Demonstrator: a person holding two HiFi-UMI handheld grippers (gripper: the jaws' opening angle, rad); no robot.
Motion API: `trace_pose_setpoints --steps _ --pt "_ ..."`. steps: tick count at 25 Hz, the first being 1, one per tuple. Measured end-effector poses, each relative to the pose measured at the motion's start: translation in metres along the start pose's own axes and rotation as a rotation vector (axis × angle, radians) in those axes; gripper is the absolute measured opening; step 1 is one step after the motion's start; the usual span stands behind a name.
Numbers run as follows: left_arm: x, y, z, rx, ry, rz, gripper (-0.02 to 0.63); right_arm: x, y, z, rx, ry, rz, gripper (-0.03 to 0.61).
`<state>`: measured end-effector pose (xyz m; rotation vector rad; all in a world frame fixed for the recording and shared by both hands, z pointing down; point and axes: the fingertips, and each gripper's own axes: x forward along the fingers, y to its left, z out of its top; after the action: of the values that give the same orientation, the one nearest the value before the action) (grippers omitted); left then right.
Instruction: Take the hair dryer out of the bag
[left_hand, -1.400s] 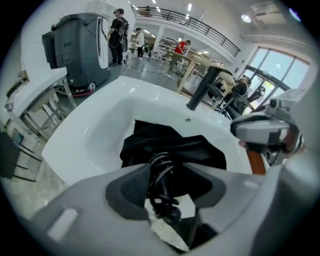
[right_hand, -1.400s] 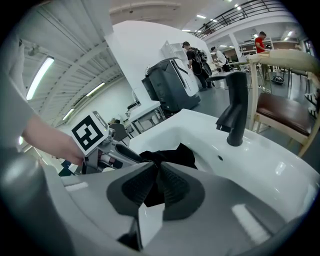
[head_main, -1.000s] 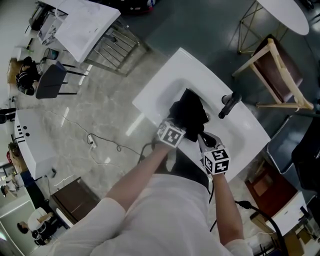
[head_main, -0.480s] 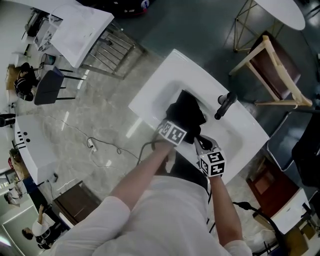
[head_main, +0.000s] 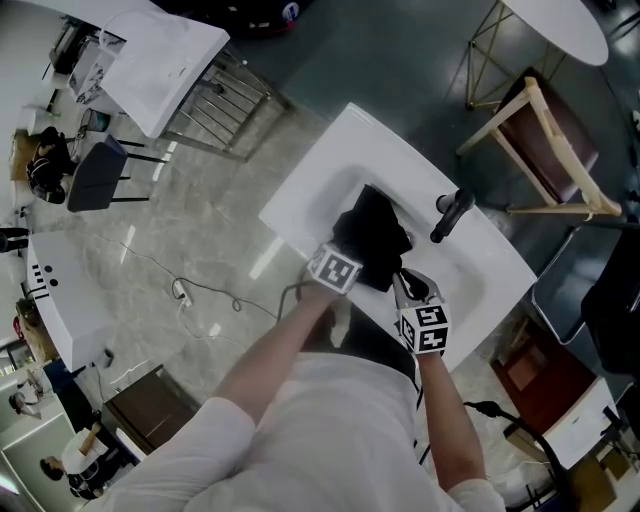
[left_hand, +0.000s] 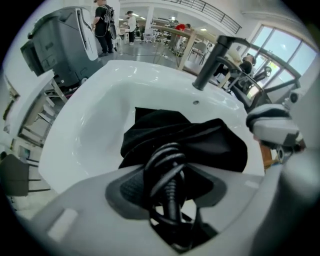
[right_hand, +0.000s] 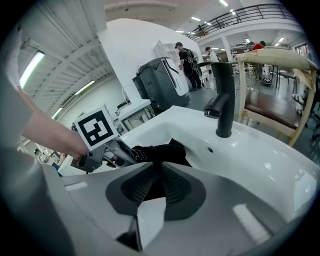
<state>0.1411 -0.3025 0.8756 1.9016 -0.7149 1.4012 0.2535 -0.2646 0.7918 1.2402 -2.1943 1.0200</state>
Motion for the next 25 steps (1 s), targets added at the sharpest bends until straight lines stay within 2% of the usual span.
trace_pose_setpoints --steps 3,7,15,21,25 --pt "-0.009 -0.001 -0.003 -0.023 -0.023 -0.029 0.210 0.001 -0.001 0.002 -0.006 -0.002 -0.020 0.079" --pt "-0.024 -0.001 -0.001 -0.038 -0.065 -0.032 0.210 0.003 -0.001 0.004 -0.026 0.006 -0.043 0.158" --pt "-0.057 -0.013 -0.003 0.000 -0.143 -0.050 0.209 0.013 0.013 0.001 -0.059 0.038 0.000 0.219" --pt "-0.094 -0.023 -0.005 0.056 -0.209 -0.047 0.209 0.011 0.029 0.007 -0.120 0.032 0.022 0.219" --pt "-0.115 -0.028 -0.008 0.093 -0.241 -0.040 0.209 0.010 0.037 0.012 -0.168 0.032 0.032 0.176"
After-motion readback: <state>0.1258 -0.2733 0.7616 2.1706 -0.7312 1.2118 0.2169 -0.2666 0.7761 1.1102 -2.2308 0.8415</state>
